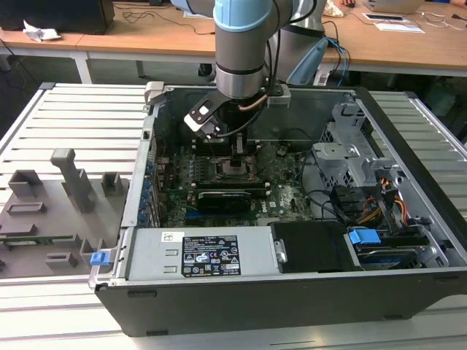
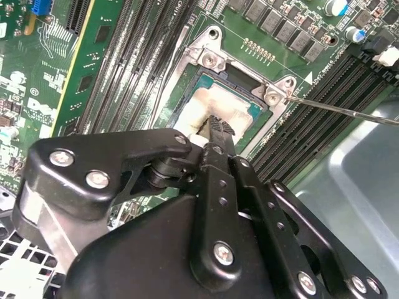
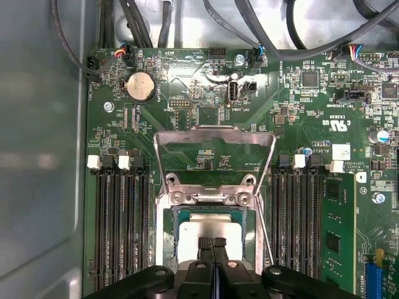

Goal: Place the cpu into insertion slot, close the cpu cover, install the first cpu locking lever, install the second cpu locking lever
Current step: 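Place the cpu into insertion slot, then close the cpu cover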

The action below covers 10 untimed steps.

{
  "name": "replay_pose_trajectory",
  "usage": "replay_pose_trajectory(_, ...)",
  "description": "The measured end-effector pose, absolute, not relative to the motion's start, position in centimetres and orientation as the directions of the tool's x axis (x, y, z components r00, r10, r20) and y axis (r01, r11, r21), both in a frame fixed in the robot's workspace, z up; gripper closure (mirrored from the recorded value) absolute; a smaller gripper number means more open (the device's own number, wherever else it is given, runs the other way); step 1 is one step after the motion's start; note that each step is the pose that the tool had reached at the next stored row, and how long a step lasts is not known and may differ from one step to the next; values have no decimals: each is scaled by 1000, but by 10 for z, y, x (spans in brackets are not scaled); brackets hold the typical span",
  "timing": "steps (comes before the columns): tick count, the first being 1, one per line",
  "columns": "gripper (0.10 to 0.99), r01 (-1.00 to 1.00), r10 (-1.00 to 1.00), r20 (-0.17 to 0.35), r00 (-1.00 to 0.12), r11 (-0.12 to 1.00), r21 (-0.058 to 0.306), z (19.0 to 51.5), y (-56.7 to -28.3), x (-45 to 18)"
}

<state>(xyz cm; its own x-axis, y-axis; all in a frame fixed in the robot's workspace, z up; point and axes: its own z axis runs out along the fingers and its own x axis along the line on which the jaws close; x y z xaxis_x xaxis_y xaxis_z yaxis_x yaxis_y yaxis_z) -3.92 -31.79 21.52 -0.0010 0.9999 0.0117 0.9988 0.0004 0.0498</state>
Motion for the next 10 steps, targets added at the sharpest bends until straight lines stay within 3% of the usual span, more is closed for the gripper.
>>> replay_pose_trajectory(10, 980, 999, 1000, 12, -1, 0, 50, 223, -318, -39)
